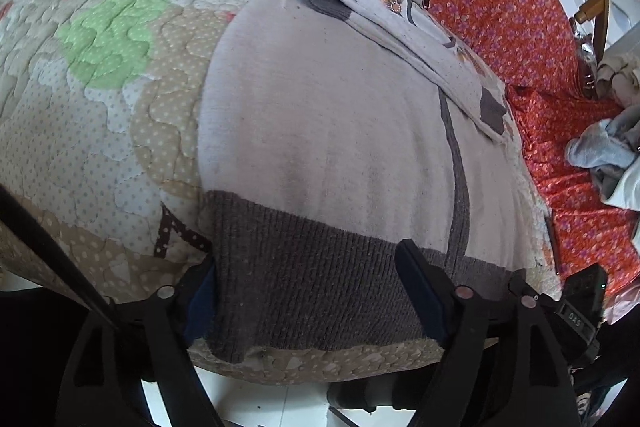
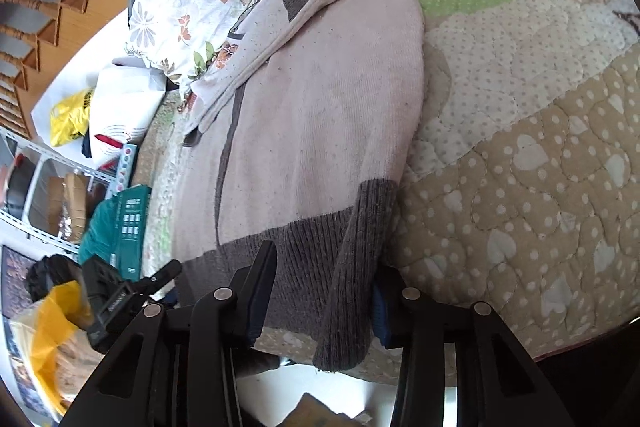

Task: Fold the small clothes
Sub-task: 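Grasp the grey knit hem with the left gripper while the right gripper grasps it too, then lift the hem with both grippers and fold it toward the collar, then open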

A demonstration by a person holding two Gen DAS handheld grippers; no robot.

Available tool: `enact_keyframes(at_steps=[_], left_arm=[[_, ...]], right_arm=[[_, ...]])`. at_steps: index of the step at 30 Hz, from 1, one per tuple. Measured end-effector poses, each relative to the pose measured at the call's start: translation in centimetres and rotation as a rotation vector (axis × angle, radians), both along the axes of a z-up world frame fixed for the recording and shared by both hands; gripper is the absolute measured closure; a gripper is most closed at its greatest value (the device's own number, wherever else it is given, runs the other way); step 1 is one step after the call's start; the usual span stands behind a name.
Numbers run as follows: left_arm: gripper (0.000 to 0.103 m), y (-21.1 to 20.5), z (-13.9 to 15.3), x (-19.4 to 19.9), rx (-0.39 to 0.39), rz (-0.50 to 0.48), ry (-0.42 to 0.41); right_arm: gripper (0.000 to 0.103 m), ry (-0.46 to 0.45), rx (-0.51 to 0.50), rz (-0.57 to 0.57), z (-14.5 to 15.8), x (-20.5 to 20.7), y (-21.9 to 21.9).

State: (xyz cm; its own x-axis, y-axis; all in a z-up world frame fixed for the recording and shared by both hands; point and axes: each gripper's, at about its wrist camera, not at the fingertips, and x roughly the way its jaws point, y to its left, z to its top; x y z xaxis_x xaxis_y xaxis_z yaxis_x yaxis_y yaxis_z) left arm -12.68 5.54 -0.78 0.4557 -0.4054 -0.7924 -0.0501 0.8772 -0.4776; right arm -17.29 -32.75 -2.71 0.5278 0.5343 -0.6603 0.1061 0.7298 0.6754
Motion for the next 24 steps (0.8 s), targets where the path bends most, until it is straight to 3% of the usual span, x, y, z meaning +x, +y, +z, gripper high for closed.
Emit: enact_keyframes(at_steps=[2, 4, 5, 6, 8, 10, 14, 20, 24], left_arm=[[0.022, -0.4, 0.1, -0.1, 0.038, -0.013, 0.0], [0.041, -0.5, 0.2, -0.1, 0.096, -0.011, 0.007], [0.062, -0.4, 0.2, -0.2, 0.142, 0.0, 0.012], [0.078, -0.2, 0.3, -0.2, 0.184, 0.013, 0.016], [0.094, 0.6, 0.5, -0.3, 0.168, 0.026, 0.013], [0.095, 1.3, 0.8, -0.2, 0.103, 0.031, 0.008], [0.096, 1.6, 3.0, -0.8, 0.068, 0.042, -0.048], [0.096, 1.7, 7.2, -4.5, 0.015, 0.003, -0.139], [0.096, 1.3, 7.1, -5.7, 0.024, -0.014, -0.141]], right_arm=[[0.059, -0.001, -0.037, -0.001, 0.3, -0.1, 0.4], [0.059, -0.004, -0.085, 0.003, 0.5, -0.1, 1.0], [0.059, -0.004, -0.116, 0.007, 0.7, -0.1, 1.3], [0.066, -0.002, -0.16, 0.009, 0.9, -0.1, 1.6], [0.084, 0.01, -0.254, 0.011, 1.2, 0.2, 2.2], [0.093, 0.019, -0.265, 0.025, 1.4, 0.5, 2.2], [0.095, 0.018, -0.229, 0.003, 2.3, 0.4, 1.0], [0.095, -0.061, -0.149, -0.007, 5.7, -3.1, -0.6], [0.095, -0.077, -0.147, 0.028, 6.1, -5.7, -0.6]])
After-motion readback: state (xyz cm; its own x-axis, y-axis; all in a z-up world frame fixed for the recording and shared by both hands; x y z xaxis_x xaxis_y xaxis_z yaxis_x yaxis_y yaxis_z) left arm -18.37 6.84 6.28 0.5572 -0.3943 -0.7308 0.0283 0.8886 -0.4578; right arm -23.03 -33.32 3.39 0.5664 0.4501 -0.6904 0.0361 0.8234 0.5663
